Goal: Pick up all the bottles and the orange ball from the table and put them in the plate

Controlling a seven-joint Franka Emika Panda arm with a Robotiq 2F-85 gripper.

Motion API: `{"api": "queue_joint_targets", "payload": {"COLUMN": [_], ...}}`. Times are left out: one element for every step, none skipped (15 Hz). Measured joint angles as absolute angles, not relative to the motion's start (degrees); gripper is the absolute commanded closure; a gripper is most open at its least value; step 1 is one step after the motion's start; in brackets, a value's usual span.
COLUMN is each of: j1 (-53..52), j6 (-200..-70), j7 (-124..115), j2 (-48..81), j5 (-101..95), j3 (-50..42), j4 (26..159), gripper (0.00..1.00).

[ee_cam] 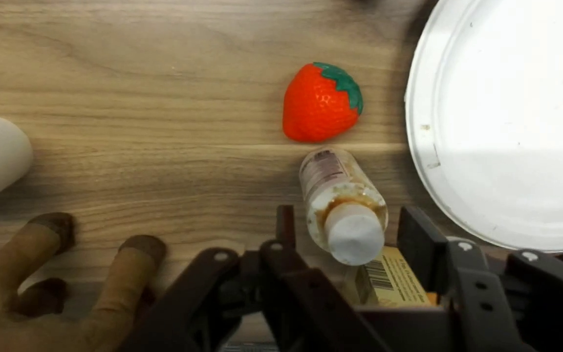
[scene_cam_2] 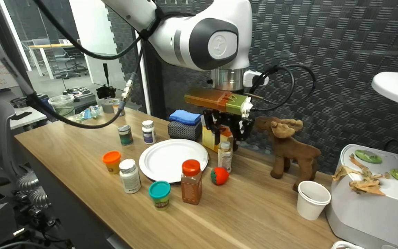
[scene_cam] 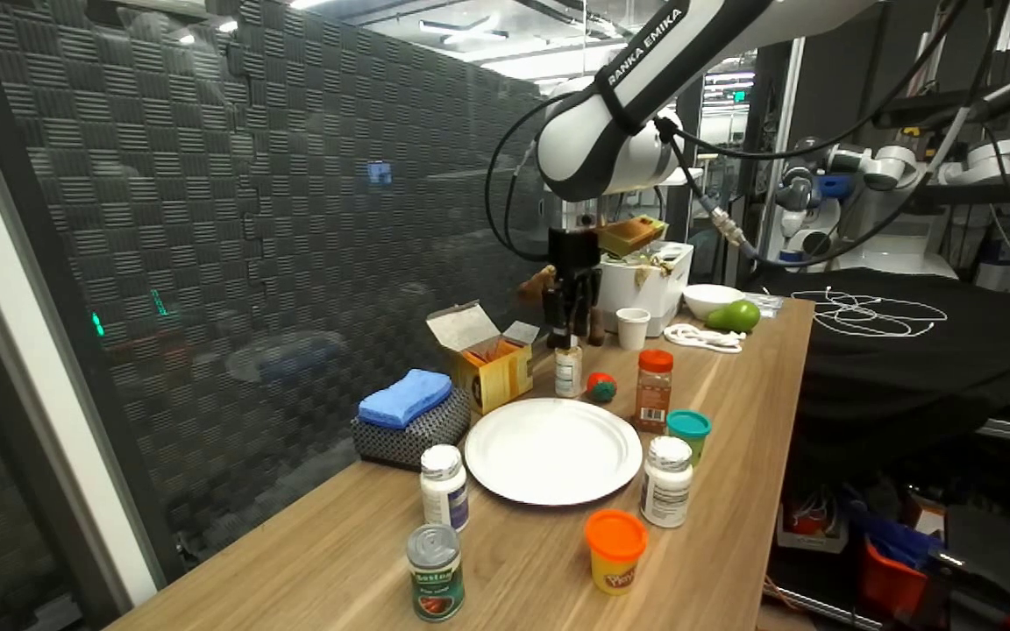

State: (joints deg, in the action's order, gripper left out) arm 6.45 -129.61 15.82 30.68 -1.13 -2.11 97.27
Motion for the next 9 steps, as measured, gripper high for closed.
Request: {"api": "queue_joint_targets", "payload": {"j1": [6.57,6.67,6.74,6.78,6.80,6.80,6.80,6.80,6.80], "j6": [-129.54,-129.51,-129.50,-129.50,-129.50,-129.50,-129.50,-129.50,-129.50], "j7": [15.82,15.82,15.82,15.82,15.82,15.82,15.82,15.82,15.82], "j2": [30.94,31.19,31.42,31.57,31.70,31.79,31.80,31.81,31.75], "j5": [-1.13,-1.13,-1.13,-1.13,-1.13,-1.13,-1.13,-1.13,-1.14], "j3": [-2.11,-2.11,-2.11,-2.11,-2.11,-2.11,-2.11,-2.11,-2.11], "j4": [96.85,96.46,96.15,95.95,95.76,95.64,95.59,95.55,95.47], "gripper": [0.80,0.85,0.85,0.81,0.81,0.82,0.82,0.82,0.82]}}
